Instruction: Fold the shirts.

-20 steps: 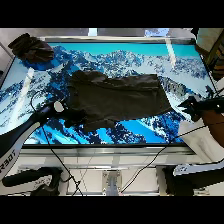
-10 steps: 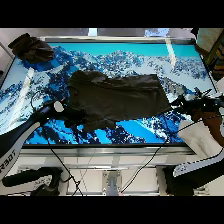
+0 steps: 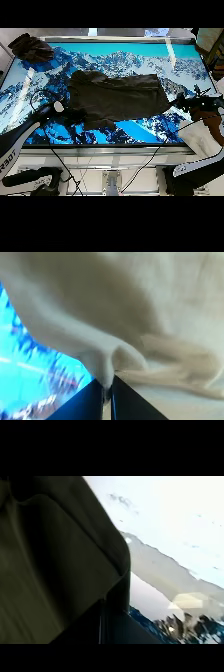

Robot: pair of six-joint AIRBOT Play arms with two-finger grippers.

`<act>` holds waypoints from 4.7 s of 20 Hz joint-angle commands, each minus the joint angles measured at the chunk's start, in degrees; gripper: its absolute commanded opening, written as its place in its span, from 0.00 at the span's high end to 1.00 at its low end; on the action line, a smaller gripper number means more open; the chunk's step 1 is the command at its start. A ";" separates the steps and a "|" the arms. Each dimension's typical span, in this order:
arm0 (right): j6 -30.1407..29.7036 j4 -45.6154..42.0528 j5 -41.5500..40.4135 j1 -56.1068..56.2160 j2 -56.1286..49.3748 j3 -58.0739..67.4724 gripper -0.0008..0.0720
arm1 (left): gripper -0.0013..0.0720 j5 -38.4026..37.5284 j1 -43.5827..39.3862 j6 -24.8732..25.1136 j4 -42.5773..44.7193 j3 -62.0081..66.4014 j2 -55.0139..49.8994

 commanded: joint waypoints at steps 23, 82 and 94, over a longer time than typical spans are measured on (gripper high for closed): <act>-3.72 -0.17 12.35 1.18 27.43 -14.69 0.65 | 0.96 -8.28 0.02 3.91 9.81 24.22 28.63; -5.44 -9.35 0.17 -3.28 65.11 18.84 0.96 | 0.97 -8.83 -2.60 18.82 27.45 46.49 35.89; -7.85 -10.73 -9.53 10.88 44.06 19.23 0.96 | 0.97 8.04 -7.21 14.01 38.91 49.37 14.84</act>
